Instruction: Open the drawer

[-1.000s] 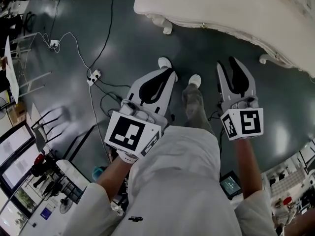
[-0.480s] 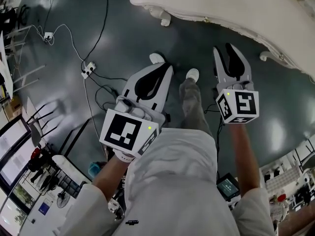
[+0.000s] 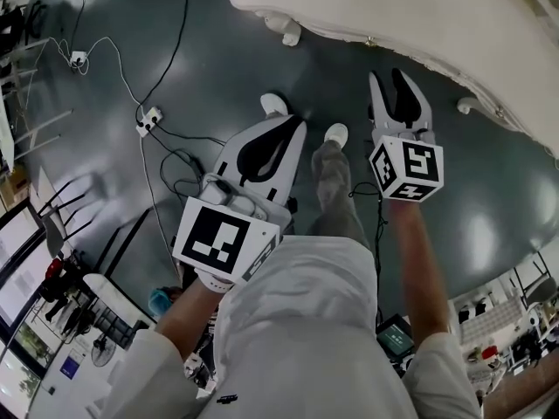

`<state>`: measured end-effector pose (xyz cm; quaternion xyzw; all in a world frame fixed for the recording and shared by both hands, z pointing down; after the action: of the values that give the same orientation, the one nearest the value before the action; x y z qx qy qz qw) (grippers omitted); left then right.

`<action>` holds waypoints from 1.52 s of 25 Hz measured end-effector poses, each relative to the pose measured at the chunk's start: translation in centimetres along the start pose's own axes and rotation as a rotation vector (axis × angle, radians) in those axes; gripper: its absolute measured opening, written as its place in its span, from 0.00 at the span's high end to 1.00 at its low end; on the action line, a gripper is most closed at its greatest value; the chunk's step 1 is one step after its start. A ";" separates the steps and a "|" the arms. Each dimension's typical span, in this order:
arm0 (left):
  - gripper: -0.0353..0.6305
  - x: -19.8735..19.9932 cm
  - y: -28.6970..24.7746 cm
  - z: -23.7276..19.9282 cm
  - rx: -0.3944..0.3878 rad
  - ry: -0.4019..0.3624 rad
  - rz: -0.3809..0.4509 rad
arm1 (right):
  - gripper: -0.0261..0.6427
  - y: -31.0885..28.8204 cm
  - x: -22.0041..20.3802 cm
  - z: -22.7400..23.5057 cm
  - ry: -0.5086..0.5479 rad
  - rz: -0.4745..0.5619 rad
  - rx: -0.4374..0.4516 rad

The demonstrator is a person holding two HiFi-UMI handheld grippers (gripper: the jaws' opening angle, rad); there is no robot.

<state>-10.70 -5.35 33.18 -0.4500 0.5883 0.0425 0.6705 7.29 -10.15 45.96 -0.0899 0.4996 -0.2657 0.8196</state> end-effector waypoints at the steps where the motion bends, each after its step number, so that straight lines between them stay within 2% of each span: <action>1: 0.93 0.0 -0.1 -0.1 0.000 0.002 0.000 | 0.72 -0.4 -0.2 0.2 -0.004 -0.003 -0.007; 12: 0.93 -1.0 -0.9 -1.1 0.007 0.031 -0.012 | 0.70 -3.8 -3.0 2.8 -0.038 -0.065 -0.081; 21: 0.93 -1.8 -2.1 -1.2 -0.020 0.050 -0.026 | 0.69 -6.1 -4.7 4.8 -0.073 -0.103 -0.148; 26: 0.93 -2.2 -2.9 -1.6 -0.032 0.060 -0.033 | 0.69 -7.4 -6.0 6.1 -0.153 -0.144 -0.178; 38: 0.93 -2.4 -3.7 -2.9 -0.051 0.071 -0.041 | 0.68 -9.7 -7.2 7.1 -0.210 -0.153 -0.233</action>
<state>-11.37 -8.30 37.48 -0.4802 0.6010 0.0276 0.6383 7.49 -15.40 58.98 -0.2495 0.4306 -0.2565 0.8286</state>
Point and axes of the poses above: the fingertips, and each gripper's own axes: y backward along the fingers, z to its right, x out of its top, the point moved 6 cm from there along y, backward along the fingers, and after that the axes turned 14 degrees about -y, right-handed, at the moved point
